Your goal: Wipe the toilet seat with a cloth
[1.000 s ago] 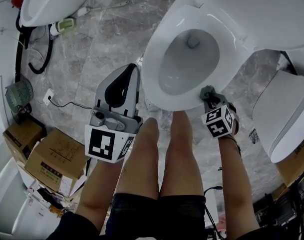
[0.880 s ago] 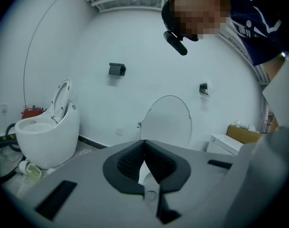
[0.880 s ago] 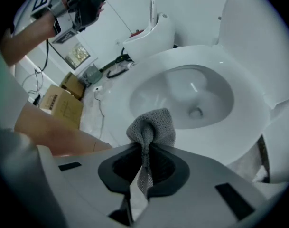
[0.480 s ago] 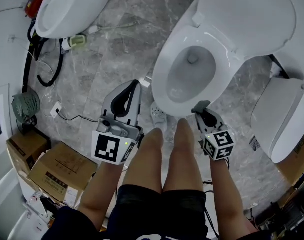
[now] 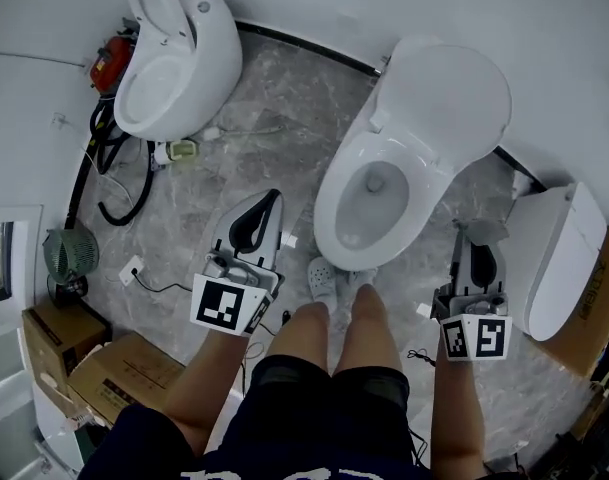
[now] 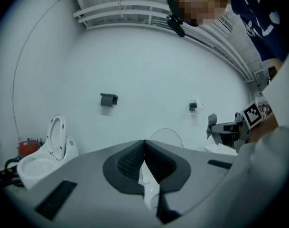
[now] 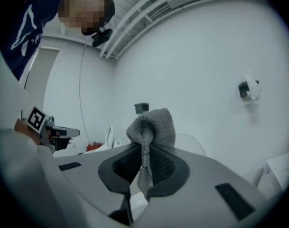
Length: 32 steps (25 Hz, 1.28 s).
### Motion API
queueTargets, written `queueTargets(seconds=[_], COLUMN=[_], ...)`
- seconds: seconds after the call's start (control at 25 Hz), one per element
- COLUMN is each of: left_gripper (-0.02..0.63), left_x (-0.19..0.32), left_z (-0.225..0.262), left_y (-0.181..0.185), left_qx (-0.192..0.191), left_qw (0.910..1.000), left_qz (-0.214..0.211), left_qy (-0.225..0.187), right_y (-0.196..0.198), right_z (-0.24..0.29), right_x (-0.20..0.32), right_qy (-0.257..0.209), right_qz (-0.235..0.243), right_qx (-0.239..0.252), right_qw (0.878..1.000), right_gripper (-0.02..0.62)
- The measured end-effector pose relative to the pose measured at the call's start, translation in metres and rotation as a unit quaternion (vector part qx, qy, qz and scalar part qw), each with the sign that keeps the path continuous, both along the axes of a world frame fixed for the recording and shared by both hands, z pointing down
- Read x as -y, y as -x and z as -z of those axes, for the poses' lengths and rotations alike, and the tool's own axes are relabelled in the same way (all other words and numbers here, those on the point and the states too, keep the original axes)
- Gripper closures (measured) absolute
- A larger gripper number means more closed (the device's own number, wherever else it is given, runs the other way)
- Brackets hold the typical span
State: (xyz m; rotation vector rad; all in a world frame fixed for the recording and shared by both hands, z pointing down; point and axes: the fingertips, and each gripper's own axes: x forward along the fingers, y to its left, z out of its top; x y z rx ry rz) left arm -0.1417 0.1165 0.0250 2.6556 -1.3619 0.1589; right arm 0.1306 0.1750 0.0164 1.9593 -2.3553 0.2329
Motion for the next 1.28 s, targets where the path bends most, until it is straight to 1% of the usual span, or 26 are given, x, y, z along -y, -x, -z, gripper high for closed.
queueTargets(seconds=[0.16, 0.24, 0.36, 0.48, 0.64, 0.88, 1.08, 1.16, 1.28], left_gripper=[0.594, 0.594, 0.594, 0.594, 0.594, 0.594, 0.594, 0.594, 0.594], left_x=[-0.003, -0.006, -0.013, -0.023, -0.036, -0.052, -0.057, -0.060, -0.065], left_z=[0.056, 0.083, 0.116, 0.144, 0.170, 0.194, 0.216, 0.217, 0.215], left_y=[0.002, -0.001, -0.007, -0.015, -0.022, -0.020, -0.019, -0.018, -0.015], left_qx=[-0.004, -0.005, -0.004, -0.004, -0.005, -0.006, -0.036, -0.033, -0.017], left_qw=[0.9998, 0.9996, 0.9990, 0.9982, 0.9972, 0.9965, 0.9943, 0.9943, 0.9948], left_qz=[-0.010, -0.017, -0.029, -0.038, -0.042, -0.036, -0.024, -0.024, -0.029], left_qy=[-0.014, -0.022, -0.035, -0.046, -0.062, -0.075, -0.098, -0.099, -0.096], right_y=[0.010, 0.011, 0.011, 0.007, -0.003, -0.009, -0.008, -0.009, -0.008], right_z=[0.098, 0.140, 0.186, 0.215, 0.238, 0.250, 0.258, 0.261, 0.264], right_x=[-0.009, -0.016, -0.024, -0.035, -0.050, -0.064, -0.074, -0.078, -0.083], right_qy=[-0.074, -0.101, -0.121, -0.129, -0.138, -0.127, -0.128, -0.130, -0.132], right_qz=[-0.004, -0.004, -0.002, -0.003, -0.009, -0.012, -0.016, -0.017, -0.020], right_qx=[-0.011, -0.015, -0.020, -0.022, -0.019, -0.005, -0.012, -0.014, -0.019], right_qw=[0.997, 0.995, 0.993, 0.991, 0.990, 0.992, 0.992, 0.991, 0.991], right_gripper=[0.546, 0.548, 0.548, 0.548, 0.548, 0.548, 0.546, 0.546, 0.548])
